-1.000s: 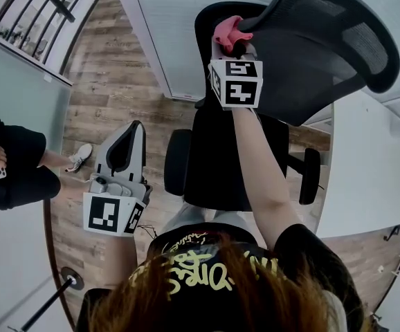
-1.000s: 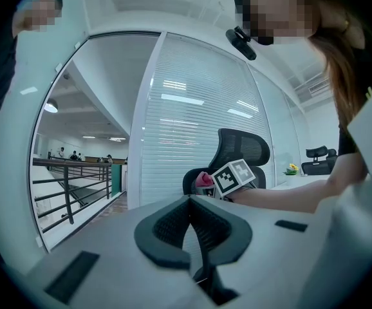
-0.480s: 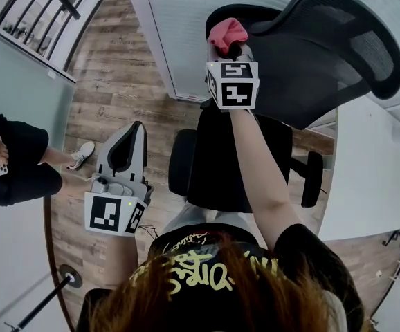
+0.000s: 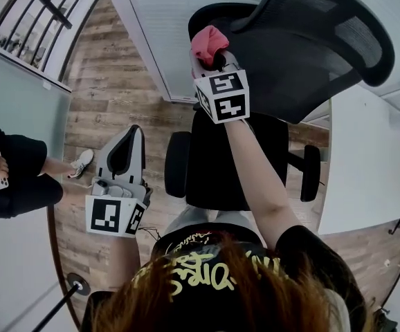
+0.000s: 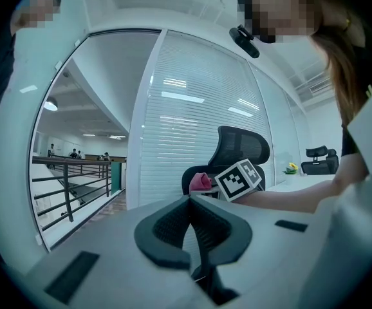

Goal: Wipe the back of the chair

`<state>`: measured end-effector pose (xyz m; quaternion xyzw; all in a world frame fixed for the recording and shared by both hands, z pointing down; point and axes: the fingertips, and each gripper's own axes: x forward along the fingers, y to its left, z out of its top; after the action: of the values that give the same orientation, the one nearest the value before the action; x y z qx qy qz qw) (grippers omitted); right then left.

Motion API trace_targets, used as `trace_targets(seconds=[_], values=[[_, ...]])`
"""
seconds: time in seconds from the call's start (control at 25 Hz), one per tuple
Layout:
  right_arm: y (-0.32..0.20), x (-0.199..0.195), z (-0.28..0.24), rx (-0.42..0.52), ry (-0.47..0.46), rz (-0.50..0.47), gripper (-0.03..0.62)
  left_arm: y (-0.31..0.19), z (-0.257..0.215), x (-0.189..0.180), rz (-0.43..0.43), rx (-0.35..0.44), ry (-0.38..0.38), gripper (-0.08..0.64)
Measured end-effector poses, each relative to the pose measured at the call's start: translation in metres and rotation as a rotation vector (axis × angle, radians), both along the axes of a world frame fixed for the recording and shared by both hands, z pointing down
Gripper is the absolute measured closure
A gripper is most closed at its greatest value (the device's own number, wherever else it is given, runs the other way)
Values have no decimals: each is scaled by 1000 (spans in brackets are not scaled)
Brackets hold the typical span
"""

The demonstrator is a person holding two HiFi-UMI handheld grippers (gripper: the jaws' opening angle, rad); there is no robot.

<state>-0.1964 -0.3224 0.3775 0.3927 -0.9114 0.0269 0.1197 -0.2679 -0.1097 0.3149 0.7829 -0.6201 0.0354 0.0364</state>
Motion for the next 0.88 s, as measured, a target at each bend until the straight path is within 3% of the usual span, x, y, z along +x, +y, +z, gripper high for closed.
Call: trace_targets(seconds=[0.24, 0.88], values=[[6, 77, 11, 10, 19, 86, 528, -19, 2, 45, 83, -5, 16, 568], [0, 326, 13, -12, 71, 428, 528, -68, 7, 209, 348, -16, 41, 568]])
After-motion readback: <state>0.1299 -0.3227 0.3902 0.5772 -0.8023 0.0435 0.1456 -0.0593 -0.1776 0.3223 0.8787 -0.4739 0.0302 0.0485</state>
